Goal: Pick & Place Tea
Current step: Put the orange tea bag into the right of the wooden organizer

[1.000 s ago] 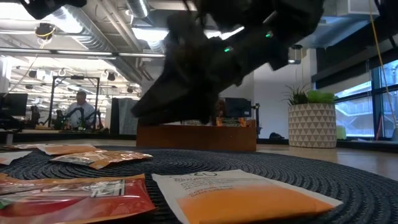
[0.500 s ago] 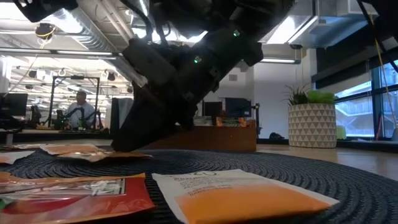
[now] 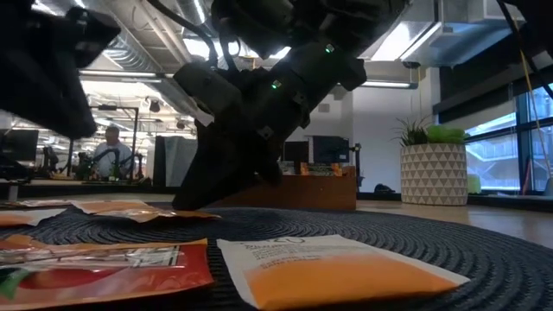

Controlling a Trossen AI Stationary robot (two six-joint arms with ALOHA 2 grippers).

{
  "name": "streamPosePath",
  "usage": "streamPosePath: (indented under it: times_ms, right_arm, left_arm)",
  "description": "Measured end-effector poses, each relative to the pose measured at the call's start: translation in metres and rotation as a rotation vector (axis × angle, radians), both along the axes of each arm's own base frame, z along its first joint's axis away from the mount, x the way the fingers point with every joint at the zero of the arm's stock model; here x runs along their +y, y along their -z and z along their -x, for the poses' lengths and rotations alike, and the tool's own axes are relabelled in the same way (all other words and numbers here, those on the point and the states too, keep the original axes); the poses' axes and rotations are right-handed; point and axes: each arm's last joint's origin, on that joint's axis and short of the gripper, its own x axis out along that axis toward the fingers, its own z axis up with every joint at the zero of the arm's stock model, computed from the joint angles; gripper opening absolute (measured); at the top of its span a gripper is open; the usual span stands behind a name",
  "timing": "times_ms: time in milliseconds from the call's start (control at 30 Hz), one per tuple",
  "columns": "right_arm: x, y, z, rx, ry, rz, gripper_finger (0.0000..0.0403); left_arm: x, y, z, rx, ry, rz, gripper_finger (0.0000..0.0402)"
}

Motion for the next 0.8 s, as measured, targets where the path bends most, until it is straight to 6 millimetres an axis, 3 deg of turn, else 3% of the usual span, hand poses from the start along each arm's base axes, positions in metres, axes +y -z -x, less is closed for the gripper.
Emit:
streamPosePath:
  times_ms: [300, 800]
  right_arm:
    - [-0.001, 0.001, -0.001, -0.010, 0.014, -0.031, 0.0037]
    - [-0.001, 0.001, -0.001, -0.007, 0.035, -0.047, 0.0037]
  left_arm:
    - [-0.007, 0.022, -0.009, 0.031, 0.065, -0.028, 0.0032]
    - [0.006, 0.023, -0.026, 0.082, 0.061, 0.054, 0.0089]
